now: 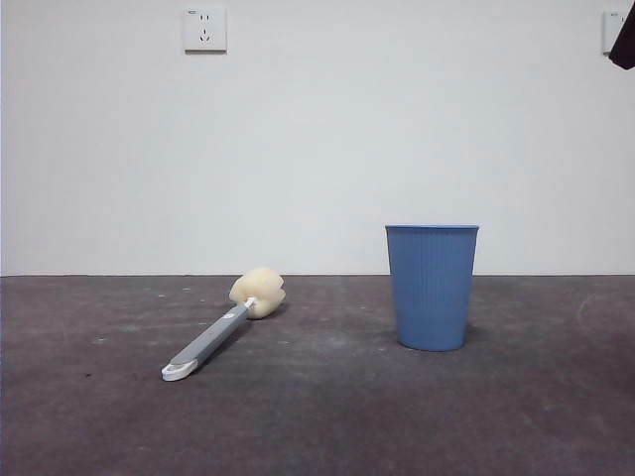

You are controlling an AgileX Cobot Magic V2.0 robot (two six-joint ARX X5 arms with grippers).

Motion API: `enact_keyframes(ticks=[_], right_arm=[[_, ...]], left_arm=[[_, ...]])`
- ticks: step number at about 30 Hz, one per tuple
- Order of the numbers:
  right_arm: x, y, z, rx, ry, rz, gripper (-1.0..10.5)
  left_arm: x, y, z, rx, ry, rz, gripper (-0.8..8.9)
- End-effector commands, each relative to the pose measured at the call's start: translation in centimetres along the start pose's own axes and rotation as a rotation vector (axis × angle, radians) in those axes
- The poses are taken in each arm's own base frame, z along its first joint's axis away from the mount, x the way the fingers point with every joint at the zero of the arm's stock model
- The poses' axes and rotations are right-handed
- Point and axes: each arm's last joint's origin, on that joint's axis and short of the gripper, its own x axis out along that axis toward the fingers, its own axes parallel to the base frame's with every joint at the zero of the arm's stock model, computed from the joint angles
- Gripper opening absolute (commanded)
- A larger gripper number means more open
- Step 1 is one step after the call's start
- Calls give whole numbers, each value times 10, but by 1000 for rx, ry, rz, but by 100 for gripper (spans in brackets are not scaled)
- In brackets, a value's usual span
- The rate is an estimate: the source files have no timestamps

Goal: Pick up the cup brush,pick up the cup,insert the brush into the cup,clean the cup,put the cup brush back,put the cup back to the fixed position on the table

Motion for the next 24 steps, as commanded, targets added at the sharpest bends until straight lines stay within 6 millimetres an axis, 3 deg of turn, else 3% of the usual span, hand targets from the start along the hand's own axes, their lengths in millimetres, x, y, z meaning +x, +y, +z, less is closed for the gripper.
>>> enact_keyframes(ticks=[1,18,24], right_arm=[[0,0,0,8,-4,0,1],[0,0,0,-6,-5,0,1],[-16,-11,5,-59,-254,-144,1]], left_arm=[[1,0,-3,-12,10,0,-3],[1,0,-3,-12,11,0,-3],[1,0,-3,-12,11,0,-3]])
